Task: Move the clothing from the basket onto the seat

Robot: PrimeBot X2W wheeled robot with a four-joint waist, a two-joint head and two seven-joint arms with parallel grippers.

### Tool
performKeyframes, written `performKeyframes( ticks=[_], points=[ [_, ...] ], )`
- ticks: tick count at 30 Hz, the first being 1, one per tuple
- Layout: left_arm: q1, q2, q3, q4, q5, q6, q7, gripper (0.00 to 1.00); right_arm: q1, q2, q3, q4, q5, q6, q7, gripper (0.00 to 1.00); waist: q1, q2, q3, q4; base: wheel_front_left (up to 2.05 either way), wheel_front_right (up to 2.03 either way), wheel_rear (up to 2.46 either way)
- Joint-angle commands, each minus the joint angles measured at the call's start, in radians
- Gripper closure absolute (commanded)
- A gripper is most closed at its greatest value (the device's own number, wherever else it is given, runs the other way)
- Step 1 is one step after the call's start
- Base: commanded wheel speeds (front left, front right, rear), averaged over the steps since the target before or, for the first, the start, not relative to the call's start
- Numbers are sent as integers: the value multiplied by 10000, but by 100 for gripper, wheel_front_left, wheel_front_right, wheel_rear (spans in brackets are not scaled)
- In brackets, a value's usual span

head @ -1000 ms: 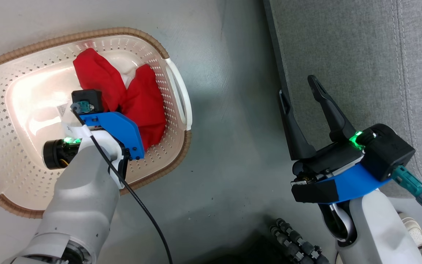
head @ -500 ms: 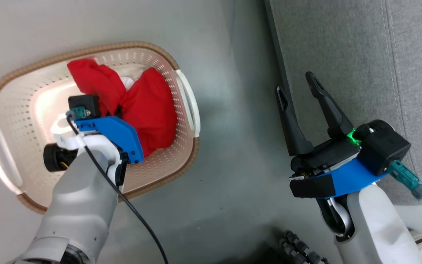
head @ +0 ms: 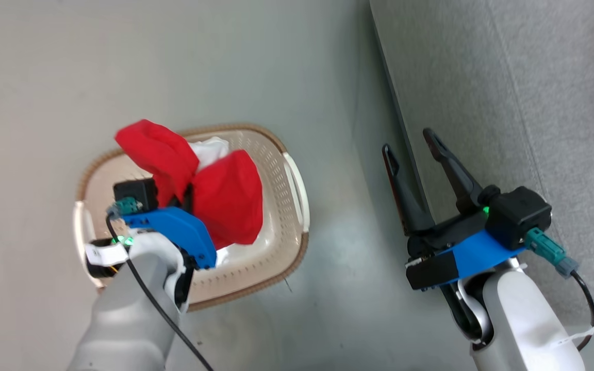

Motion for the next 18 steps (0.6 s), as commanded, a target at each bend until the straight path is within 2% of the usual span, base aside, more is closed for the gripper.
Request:
performKeyframes(
  ticks=[1, 18],
  points=[
    [245, -30, -124, -191, -154, -70, -67, 100, 189, -2, -33, 35, 3, 1, 40, 0, 1, 0, -926, 454, 0, 0, 0],
    [1721, -26, -2594, -2320, -1286, -287, -397, 100, 1727, -3, -117, 680, 281, 1, 510, 0, 1, 0, -4219, 1391, 0, 0, 0]
  ],
)
